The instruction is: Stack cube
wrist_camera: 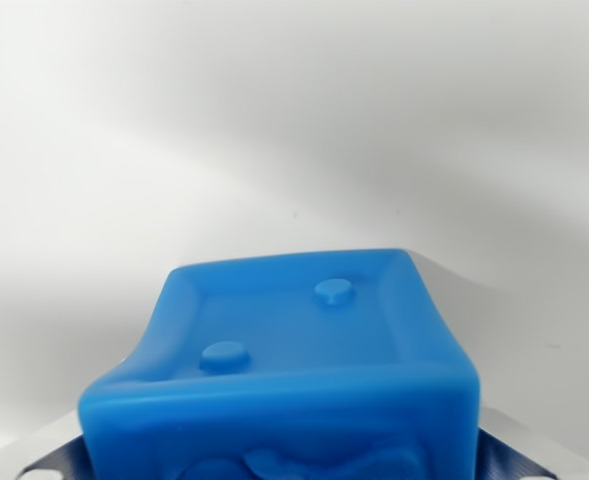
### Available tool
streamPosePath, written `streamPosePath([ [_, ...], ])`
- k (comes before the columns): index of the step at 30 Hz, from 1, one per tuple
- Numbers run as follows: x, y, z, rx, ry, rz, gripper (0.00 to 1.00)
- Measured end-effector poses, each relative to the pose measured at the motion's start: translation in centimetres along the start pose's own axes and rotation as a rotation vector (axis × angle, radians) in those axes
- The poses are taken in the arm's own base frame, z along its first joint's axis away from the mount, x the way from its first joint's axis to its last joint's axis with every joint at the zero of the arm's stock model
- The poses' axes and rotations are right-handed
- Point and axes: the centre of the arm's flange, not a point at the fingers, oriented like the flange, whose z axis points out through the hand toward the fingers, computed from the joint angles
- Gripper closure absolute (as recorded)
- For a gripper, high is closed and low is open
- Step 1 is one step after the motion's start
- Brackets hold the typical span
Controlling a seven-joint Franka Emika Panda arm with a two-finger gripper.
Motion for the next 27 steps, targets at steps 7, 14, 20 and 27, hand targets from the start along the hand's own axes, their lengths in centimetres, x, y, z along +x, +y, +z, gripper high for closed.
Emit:
streamPosePath([
  [7,0.0,0.0,-0.2,0.000,0.001,0.000,1.00],
  [14,0.1,-0.1,-1.1,0.001,0.003,-0.001,1.00],
  [20,0.1,0.0,-2.1,0.001,0.005,-0.001,1.00],
  [27,0.0,-0.1,-3.4,0.002,0.005,0.000,1.00],
])
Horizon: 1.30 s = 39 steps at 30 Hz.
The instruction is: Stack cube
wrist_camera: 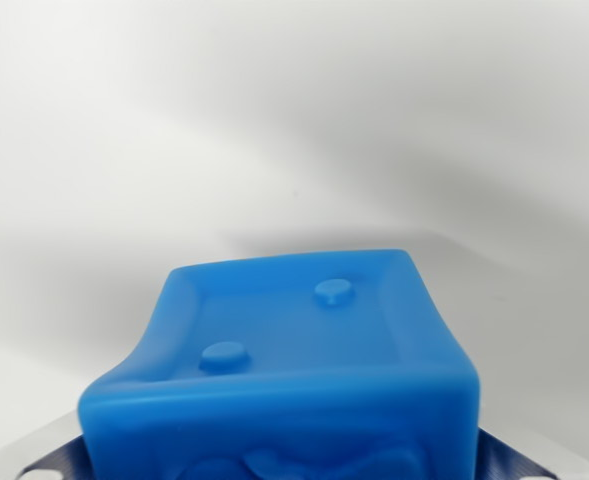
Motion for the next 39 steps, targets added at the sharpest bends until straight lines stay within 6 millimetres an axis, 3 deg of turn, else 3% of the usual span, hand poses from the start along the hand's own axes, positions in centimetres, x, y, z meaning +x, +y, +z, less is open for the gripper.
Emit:
streamPosePath([
  [24,0.1,0.0,-7.0,0.004,0.006,0.001,1.00],
  [39,0.9,2.3,-7.4,0.001,0.001,0.030,1.00],
])
